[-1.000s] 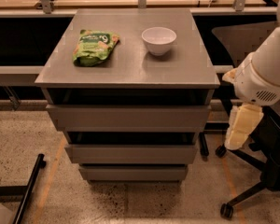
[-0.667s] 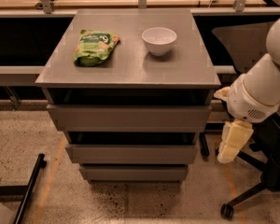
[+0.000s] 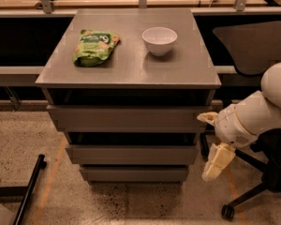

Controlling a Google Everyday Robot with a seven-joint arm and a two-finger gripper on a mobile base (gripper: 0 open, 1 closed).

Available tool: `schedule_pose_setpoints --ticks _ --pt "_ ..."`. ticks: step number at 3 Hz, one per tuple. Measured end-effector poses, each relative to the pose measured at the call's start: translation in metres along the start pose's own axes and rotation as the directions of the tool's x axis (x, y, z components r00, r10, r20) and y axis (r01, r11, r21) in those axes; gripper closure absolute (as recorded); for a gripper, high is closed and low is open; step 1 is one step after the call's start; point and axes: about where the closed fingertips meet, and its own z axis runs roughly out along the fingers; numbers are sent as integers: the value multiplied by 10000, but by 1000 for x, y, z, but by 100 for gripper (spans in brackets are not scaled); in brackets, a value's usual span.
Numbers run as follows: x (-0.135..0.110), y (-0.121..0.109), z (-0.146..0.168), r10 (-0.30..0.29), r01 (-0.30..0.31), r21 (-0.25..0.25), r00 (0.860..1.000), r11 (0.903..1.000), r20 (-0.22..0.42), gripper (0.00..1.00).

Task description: Open middle drawer

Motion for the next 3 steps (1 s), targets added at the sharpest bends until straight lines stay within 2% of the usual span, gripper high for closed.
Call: schedule_pose_setpoints --ticks 1,2,3 --pt "-1 0 3 -36 36 -55 9999 10000 110 0" --pt "1 2 13 -29 24 -178 9997 9998 -246 0" --pt "0 0 44 -91 88 -453 9999 9989 -65 0"
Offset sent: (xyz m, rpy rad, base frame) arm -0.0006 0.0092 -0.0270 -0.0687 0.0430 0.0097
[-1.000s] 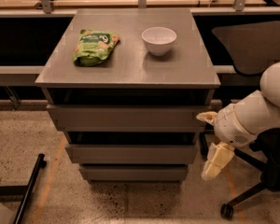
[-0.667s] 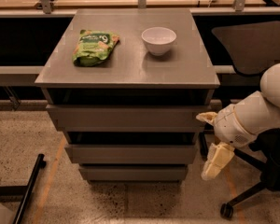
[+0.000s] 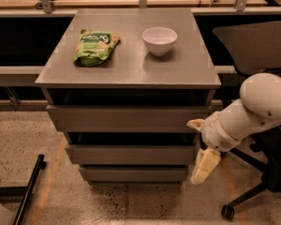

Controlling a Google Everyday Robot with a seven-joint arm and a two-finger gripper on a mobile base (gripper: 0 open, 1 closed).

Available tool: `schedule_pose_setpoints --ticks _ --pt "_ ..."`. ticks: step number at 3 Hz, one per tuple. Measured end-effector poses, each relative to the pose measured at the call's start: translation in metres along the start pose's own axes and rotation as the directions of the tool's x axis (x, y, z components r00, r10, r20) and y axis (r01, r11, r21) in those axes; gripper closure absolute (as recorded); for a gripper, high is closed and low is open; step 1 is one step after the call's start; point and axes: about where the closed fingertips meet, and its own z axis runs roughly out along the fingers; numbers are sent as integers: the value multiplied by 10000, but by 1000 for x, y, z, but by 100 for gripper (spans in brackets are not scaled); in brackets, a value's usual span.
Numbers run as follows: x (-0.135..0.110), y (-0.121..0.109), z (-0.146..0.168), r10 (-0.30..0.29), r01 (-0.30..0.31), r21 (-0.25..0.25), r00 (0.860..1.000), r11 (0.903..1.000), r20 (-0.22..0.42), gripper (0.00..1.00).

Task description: Open middle drawer

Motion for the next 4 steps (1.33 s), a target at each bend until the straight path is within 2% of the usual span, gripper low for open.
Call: schedule_pose_setpoints --ticks 1,2,4 --pt "8 -10 37 240 -230 -222 9987 9995 445 0" --pt "28 -38 103 810 -761 -546 9924 9956 927 0" --pt "37 -34 117 1101 -1042 -796 9912 9914 740 0"
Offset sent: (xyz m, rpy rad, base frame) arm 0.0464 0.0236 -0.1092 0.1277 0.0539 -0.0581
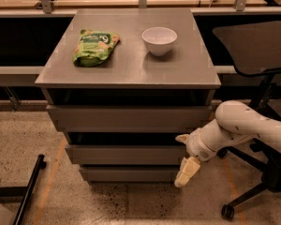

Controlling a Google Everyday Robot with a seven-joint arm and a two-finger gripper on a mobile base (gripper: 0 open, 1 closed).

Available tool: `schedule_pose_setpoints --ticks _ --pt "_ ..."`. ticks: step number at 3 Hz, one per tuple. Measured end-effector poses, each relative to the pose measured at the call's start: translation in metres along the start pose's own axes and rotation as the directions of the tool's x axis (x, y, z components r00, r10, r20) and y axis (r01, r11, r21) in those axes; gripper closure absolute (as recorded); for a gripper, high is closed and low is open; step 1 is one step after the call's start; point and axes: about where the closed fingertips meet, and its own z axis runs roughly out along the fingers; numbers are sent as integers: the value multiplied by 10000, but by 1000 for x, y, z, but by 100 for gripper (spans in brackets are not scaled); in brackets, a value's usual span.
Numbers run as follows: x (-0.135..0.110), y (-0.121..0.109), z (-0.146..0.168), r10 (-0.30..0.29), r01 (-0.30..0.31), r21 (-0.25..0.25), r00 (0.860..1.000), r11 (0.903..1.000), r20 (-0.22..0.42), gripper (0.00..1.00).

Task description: Open middle drawer

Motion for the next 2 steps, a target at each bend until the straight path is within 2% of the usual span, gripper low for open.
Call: schedule_pose_setpoints --ticks 1,2 --pt "15 -7 29 422 -422 3 9984 9991 372 0" --pt "22 -17 45 502 -516 205 9968 9985 618 0"
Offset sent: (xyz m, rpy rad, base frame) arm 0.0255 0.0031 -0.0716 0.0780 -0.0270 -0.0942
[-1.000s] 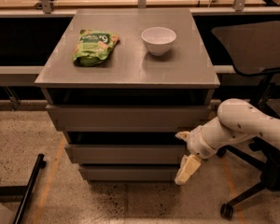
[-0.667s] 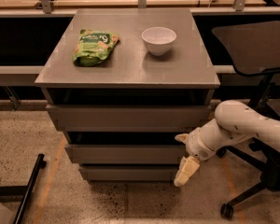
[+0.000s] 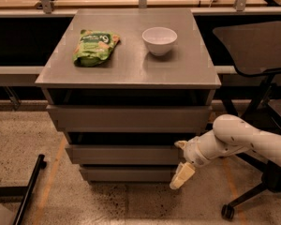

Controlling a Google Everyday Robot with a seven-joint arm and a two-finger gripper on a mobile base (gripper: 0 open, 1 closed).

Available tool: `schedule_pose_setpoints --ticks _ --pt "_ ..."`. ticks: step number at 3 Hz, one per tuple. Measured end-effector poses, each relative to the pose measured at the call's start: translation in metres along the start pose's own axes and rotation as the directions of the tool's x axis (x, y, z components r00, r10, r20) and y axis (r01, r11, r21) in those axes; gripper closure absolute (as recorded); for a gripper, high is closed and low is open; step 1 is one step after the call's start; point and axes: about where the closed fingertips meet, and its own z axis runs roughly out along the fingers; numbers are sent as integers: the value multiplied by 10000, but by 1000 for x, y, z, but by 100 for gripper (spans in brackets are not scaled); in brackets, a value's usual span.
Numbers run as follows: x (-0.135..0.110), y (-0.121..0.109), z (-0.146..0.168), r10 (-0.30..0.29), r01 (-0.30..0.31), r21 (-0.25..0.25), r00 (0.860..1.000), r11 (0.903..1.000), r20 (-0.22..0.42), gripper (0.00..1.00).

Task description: Open middle drawer

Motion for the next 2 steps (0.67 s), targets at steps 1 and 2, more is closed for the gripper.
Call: schedule_pose_setpoints --ticks 1,2 --pt "2 -20 17 -80 78 95 9997 9999 225 0" --pt "7 -39 29 -136 133 104 9995 9999 298 0"
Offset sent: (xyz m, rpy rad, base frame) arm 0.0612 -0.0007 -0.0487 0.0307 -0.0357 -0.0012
